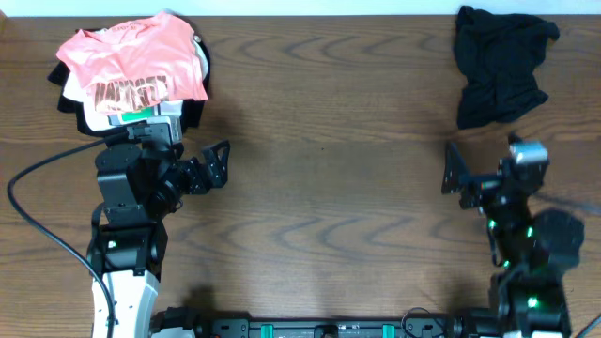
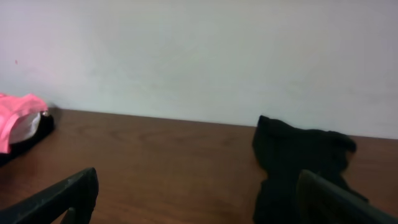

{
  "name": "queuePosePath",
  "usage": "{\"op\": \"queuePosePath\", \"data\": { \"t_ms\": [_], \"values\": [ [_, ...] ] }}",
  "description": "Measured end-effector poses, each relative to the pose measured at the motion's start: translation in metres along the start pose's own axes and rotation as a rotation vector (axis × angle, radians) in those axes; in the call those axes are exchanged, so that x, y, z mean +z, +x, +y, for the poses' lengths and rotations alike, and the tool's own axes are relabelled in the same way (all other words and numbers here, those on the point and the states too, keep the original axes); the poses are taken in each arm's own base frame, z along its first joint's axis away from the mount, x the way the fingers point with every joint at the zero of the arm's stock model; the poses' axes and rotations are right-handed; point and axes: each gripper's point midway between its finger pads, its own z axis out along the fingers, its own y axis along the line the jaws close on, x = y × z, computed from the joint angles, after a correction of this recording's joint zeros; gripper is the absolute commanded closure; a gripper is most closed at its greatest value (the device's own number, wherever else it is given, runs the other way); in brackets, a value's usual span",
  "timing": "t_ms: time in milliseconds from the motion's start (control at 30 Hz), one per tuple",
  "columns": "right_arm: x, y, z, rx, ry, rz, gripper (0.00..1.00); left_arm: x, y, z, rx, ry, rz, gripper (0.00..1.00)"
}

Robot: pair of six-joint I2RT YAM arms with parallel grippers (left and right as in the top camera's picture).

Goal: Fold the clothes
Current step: 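Reach the right gripper forward to the black garment and grasp it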

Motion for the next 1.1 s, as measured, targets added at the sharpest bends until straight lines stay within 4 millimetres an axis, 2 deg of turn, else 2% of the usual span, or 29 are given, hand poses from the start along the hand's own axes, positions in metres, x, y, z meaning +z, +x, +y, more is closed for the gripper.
{"op": "queuePosePath", "data": {
  "t_ms": [167, 367, 533, 800, 967, 1100],
  "values": [
    [0.032, -0.005, 0.005, 0.025, -0.063, 0.103, 0.01, 0.001, 0.000, 0.000, 0.000, 0.003, 0.002, 0.02],
    [0.051, 0.012, 0.011, 0.051, -0.125, 0.182, 0.01, 0.002, -0.001, 0.000, 0.001, 0.004, 0.000, 0.02],
    [0.054, 0.027, 0.013, 0.068, -0.143, 0.236, 0.01, 0.003, 0.001, 0.001, -0.003, 0.002, 0.008, 0.02],
    [0.054, 0.027, 0.020, 0.073, -0.184, 0.238, 0.01, 0.004, 0.001, 0.001, -0.004, 0.002, 0.009, 0.02],
    [0.053, 0.019, 0.030, 0.069, -0.248, 0.205, 0.01, 0.004, -0.004, -0.005, -0.006, 0.040, -0.008, 0.02],
    [0.056, 0.009, 0.029, 0.056, -0.241, 0.170, 0.01, 0.011, -0.007, -0.008, -0.031, 0.061, 0.008, 0.02]
  ]
}}
